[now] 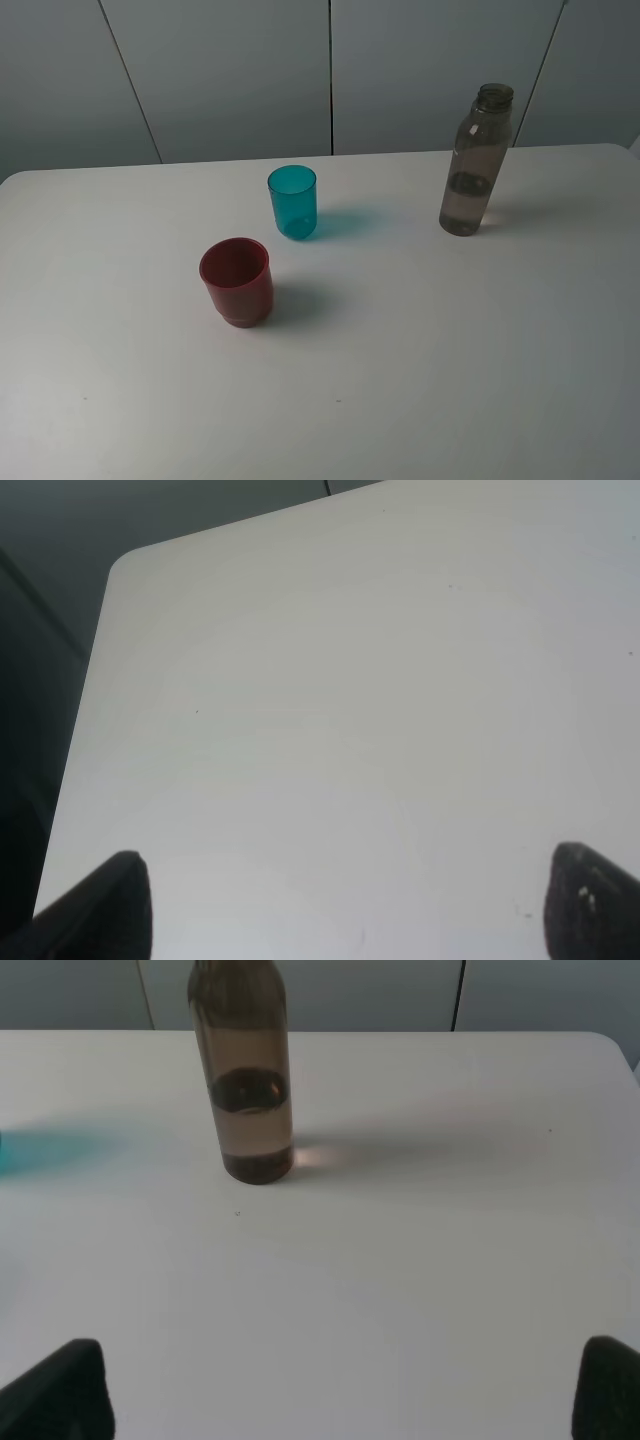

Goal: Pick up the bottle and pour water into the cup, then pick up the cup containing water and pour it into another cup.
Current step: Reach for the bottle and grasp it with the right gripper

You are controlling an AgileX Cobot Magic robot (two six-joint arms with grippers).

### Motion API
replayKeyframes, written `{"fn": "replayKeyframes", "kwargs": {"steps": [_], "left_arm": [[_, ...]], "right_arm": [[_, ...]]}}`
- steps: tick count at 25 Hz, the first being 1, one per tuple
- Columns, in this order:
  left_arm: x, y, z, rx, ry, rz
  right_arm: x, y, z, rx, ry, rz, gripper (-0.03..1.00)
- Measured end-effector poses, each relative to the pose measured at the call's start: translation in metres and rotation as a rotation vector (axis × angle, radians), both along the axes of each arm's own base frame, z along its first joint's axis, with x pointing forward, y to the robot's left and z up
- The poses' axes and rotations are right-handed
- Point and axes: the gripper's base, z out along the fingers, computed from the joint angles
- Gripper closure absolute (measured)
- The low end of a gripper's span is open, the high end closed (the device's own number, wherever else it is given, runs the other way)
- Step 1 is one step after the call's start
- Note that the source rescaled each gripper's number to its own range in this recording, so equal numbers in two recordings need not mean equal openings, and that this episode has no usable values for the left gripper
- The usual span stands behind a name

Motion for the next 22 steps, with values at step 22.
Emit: {"fn": "replayKeyframes", "kwargs": {"steps": [22], "left_arm": [[0.0000, 0.0000, 0.0000, 0.000, 0.000, 0.000]], "right_arm": [[0.0000, 0.0000, 0.0000, 0.000, 0.000, 0.000, -0.03]]}}
